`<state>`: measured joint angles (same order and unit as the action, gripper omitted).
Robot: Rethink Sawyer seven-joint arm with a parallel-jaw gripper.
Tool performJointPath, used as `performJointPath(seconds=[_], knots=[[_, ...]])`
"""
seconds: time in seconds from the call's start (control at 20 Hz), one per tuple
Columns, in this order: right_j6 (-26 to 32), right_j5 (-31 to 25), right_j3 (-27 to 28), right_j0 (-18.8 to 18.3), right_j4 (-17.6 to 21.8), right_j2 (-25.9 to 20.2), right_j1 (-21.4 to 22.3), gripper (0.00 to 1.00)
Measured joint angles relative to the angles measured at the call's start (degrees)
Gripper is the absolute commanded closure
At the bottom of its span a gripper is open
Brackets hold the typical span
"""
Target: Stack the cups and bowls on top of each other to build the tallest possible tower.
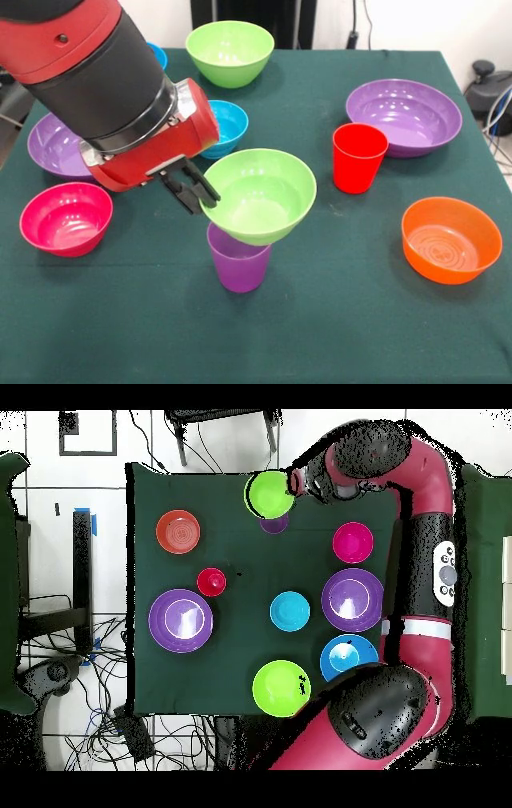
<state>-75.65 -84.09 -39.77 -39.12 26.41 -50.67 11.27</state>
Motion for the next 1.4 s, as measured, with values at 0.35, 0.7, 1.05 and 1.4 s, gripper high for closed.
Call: performJointPath(seconds=[0.35, 0.7, 1.05, 1.4], knots=[[0.0, 1.2, -2.4, -0.6, 0.0, 0.1, 0.1, 1.0], [0.0, 2.6, -4.6, -1.8, 0.0, 0.1, 0.4, 1.0], [0.0, 3.5, -5.2, -2.8, 0.0, 0.2, 1.1, 1.0], [0.0, 3.5, -5.2, -3.2, 0.2, 0.2, 1.1, 1.0]])
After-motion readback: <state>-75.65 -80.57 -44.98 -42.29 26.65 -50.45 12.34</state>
